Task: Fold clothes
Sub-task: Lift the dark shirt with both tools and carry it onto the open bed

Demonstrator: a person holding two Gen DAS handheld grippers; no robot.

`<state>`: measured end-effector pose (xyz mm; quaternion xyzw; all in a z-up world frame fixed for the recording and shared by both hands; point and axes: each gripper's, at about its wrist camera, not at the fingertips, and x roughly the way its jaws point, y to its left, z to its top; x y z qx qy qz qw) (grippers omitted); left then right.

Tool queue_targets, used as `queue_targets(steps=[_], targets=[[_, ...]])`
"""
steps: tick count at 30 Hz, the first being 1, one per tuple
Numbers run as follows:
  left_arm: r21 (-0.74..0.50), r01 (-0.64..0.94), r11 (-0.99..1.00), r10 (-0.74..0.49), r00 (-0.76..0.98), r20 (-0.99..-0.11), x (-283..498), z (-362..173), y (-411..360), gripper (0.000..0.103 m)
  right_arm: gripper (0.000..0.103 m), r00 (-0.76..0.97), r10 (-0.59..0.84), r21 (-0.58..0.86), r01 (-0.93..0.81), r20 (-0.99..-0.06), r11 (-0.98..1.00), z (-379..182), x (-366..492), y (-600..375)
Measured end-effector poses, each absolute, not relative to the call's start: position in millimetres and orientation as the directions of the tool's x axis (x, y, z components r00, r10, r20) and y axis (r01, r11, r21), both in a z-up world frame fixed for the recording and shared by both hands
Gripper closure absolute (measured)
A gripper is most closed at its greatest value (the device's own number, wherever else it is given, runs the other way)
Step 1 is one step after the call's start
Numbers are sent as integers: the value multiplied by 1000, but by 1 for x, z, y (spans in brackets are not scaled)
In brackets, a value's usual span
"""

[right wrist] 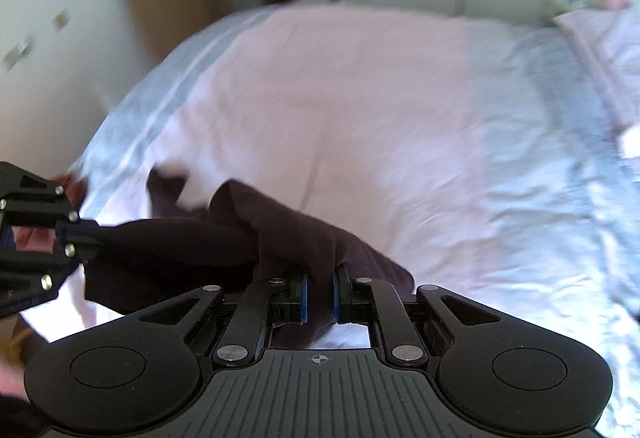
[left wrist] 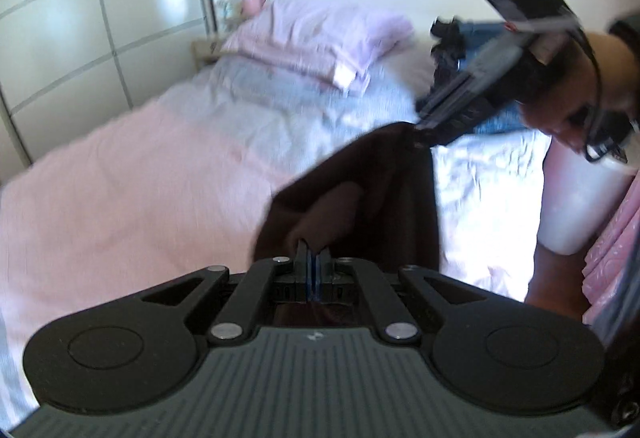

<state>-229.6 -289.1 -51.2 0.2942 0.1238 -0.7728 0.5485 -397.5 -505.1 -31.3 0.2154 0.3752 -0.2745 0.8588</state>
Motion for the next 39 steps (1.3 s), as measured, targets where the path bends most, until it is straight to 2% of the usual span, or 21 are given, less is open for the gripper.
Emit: queue_targets(steps=[5, 6, 7, 9, 13, 14, 16, 20, 23, 28, 34, 37, 38, 39], targets=[[216, 914, -343, -818, -177, -547, -196, -11, -374, 102, 93, 568, -476, 122, 718, -671, 685, 5, -400, -523], [223, 921, -319, -820, -151, -552, -189, -7, -392, 95, 93, 558, -491, 102, 724, -669, 683, 7, -399, -535], [226, 930, -290, -820, -119, -560, -182, -5, -409, 90, 90, 528, -507, 70, 737, -681, 673, 3, -393, -546], [232, 946, -225, -822, -57, -566, -168, -3, -441, 61, 63, 449, -546, 23, 787, -707, 617, -14, -378, -568], [175, 974, -141, -809, -12, -588, -129, -20, -451, 48, 52, 413, -562, 49, 833, -717, 551, -34, -377, -581], [151, 980, -127, -792, -9, -611, -118, -30, -443, 43, 45, 410, -553, 60, 838, -726, 543, -41, -377, -580], [111, 987, -116, -728, -8, -686, -102, -69, -431, 43, 39, 406, -509, 85, 837, -759, 541, -61, -372, -576], [86, 983, -162, -571, -22, -820, -81, -152, -390, 44, 39, 395, -393, 119, 815, -830, 567, -100, -352, -558], [88, 976, -198, -528, -31, -849, -67, -183, -369, 44, 39, 397, -330, 125, 780, -856, 614, -124, -323, -545], [91, 962, -258, -470, -43, -882, -44, -230, -334, 45, 38, 396, -194, 95, 604, -897, 792, -179, -247, -515], [121, 977, -175, -484, 21, -875, -12, -224, -303, 45, 32, 403, -56, 60, 270, -913, 961, -256, -140, -459], [134, 982, -131, -491, 53, -870, 0, -214, -289, 45, 32, 390, -90, -50, 112, -916, 993, -288, -104, -436], [138, 984, -116, -493, 63, -868, 4, -211, -285, 45, 35, 375, -110, -71, 115, -920, 991, -295, -99, -437], [142, 985, -101, -495, 74, -866, 8, -208, -280, 45, 47, 359, -130, -91, 123, -924, 988, -302, -95, -438]])
